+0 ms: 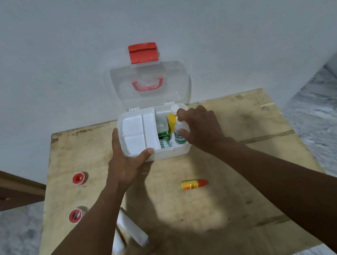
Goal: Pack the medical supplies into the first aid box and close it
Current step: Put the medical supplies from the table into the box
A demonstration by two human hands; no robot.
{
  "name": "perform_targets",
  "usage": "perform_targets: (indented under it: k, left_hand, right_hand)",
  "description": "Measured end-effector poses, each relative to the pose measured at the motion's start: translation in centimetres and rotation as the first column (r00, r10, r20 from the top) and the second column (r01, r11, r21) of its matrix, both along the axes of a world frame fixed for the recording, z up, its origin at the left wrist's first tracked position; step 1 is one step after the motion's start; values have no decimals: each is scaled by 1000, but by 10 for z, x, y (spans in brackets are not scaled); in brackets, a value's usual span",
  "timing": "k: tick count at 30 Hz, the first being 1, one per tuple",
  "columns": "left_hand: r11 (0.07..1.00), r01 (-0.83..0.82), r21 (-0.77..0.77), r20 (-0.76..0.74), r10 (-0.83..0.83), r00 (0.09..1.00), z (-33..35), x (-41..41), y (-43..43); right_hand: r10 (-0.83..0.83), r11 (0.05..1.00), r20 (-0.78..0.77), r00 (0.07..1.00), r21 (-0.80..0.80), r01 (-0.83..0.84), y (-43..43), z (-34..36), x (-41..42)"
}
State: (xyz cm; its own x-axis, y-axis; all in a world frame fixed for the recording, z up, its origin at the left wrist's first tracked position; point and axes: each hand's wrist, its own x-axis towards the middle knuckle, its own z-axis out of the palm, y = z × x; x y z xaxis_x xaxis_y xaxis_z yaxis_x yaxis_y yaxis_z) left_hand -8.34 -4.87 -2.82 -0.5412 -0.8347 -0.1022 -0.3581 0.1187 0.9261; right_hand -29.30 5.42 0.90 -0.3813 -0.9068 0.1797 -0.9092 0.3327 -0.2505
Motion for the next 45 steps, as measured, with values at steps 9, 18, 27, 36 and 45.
perform_targets:
  k: [9,18,27,36,45]
  left_hand:
    - [1000,8,11,42,-8,999,-5,3,-3]
    - [1000,7,17,43,-8,999,-3,4,-3]
    - [1000,19,-2,48,-19,999,-3,5,-3]
    - [999,-2,45,57,0,998,0,4,0]
    - [999,-7,49,55,4,998,-2,3,0]
  right_hand:
    - [-195,981,-70,978,-5,195,-8,-3,18]
    - [-218,974,109,970,-39,223,-2,1,28]
    - [-263,957,184,947,-78,281,65,-18,55]
    - [-197,954,335,921,282,101,107,-57,68]
    - [-93,988,376,922,147,40,107,-56,56]
